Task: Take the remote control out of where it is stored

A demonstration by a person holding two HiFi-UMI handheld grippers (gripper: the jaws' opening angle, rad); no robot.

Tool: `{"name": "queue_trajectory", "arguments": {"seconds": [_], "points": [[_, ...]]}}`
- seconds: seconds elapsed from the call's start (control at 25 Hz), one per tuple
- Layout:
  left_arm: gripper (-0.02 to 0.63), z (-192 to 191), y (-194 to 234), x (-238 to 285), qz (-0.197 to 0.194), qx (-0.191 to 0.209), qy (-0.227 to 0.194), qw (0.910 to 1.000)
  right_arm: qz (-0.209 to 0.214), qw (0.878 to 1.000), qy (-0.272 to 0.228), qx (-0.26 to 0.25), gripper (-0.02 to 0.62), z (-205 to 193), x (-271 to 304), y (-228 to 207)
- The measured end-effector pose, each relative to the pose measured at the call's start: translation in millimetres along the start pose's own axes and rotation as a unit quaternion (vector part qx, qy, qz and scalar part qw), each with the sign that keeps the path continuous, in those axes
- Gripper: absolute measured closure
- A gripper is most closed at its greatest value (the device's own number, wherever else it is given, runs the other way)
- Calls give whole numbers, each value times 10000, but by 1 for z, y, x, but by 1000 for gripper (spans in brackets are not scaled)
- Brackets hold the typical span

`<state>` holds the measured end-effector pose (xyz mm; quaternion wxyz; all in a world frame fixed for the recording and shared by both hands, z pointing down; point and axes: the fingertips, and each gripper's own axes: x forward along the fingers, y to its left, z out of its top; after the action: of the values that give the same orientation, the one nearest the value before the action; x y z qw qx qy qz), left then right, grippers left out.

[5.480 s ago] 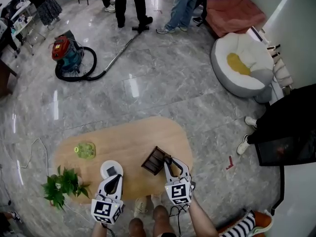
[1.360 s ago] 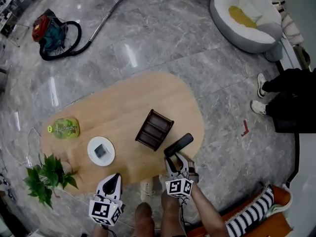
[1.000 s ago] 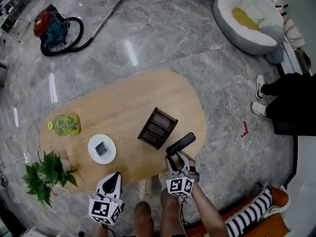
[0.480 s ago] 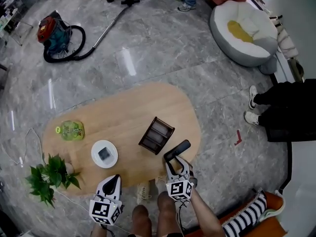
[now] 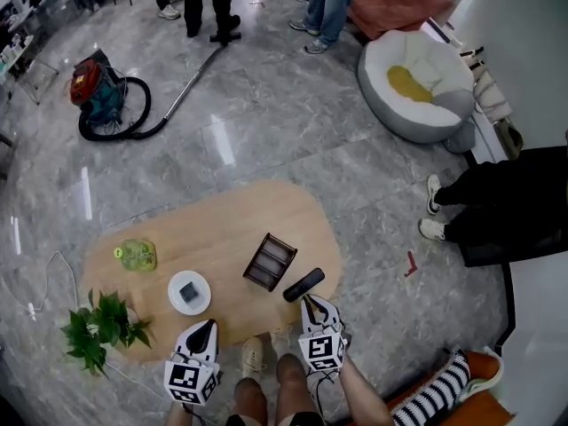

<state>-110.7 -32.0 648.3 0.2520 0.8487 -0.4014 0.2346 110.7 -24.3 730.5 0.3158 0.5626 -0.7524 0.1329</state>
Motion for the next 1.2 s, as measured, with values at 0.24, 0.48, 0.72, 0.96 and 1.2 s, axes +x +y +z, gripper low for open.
{"name": "queue_trajectory", "arguments": {"seconds": [0.24,0.48,0.72,0.96,1.2], "points": [[600,42,-14,-18,-35,138,-175,9997,-205,9977,-316,566,588,51,-37,-24],[600,78,-24,-39,-85,256,-332,9991,-315,9945,-585,803,588,98,-73,-34],[600,126,-34,-60,-144,484,-656,9966,-488,9902,-865,978,588,142,-113,-49],[600,170,-42,-93,-81,792,-1023,9916,-518,9855,-1092,1193,588,173,-150,-49],[600,185,-43,-128,81,790,-1241,9891,-585,9820,-1357,1177,588,201,-186,-54]]}}
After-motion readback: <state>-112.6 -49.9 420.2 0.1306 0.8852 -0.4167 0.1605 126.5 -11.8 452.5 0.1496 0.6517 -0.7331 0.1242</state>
